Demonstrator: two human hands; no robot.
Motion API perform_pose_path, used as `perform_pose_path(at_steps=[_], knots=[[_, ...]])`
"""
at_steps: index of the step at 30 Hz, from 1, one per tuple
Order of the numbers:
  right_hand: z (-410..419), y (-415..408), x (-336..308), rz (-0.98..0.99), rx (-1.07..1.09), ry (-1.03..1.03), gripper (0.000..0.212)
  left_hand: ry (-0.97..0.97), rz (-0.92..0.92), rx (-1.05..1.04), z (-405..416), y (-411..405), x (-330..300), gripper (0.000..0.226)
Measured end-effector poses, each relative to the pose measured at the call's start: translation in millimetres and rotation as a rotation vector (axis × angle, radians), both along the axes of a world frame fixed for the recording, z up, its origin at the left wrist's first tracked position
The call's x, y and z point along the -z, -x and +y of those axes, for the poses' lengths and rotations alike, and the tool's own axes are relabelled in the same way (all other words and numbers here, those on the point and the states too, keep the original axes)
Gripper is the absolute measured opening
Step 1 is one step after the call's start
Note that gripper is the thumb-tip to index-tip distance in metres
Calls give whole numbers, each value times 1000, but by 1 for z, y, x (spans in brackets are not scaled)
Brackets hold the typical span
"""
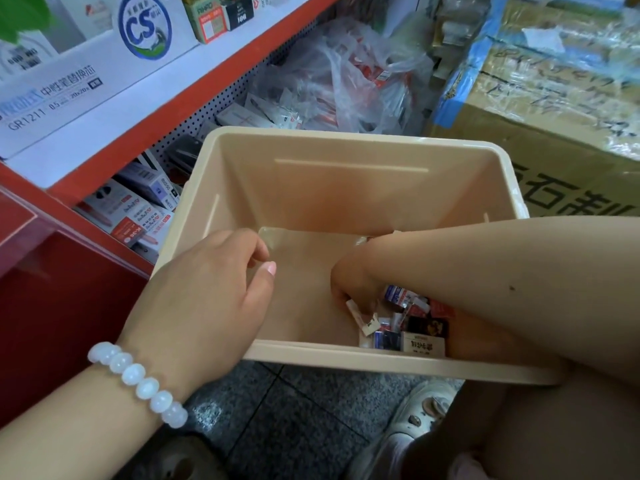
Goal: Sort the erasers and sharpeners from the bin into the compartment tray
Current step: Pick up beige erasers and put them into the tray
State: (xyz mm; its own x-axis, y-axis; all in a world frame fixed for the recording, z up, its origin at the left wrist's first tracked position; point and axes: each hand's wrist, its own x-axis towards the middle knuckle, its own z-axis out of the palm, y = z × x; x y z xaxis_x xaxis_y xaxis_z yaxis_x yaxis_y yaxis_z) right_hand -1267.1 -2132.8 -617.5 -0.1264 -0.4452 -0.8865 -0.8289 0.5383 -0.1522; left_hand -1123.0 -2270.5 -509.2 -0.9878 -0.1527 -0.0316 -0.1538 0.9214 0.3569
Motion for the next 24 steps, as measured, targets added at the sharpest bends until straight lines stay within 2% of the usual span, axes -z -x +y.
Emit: perform_pose_path(at_steps=[2, 6, 9, 10, 13, 17, 19, 23, 24], knots=[[0, 0, 3, 7, -3, -52, 9, 0, 5, 0, 0, 0, 0, 17], [-1, -1, 2, -27, 83, -89, 31, 11, -3, 0, 1, 0, 0, 16], [0, -4, -3, -30, 105, -41, 38, 10, -10, -4, 0, 0, -1, 17], [1, -5, -5, -40, 105, -38, 36, 11, -10, -4, 1, 0, -1, 17], [3, -3, -6, -92, 134, -60, 12, 13, -10, -2, 2, 1, -1, 16], [2, -4, -6, -59, 82, -86, 19, 18, -16, -8, 2, 1, -2, 15], [1, -3, -12, -61, 94, -78, 14, 31, -18, -5, 1, 1, -2, 14], [3, 12, -46, -83, 329, 75, 8, 38, -42, 17, 1, 1, -2, 14], [4, 17, -57, -83, 384, 145, 13, 30, -54, 20, 0, 2, -3, 16]])
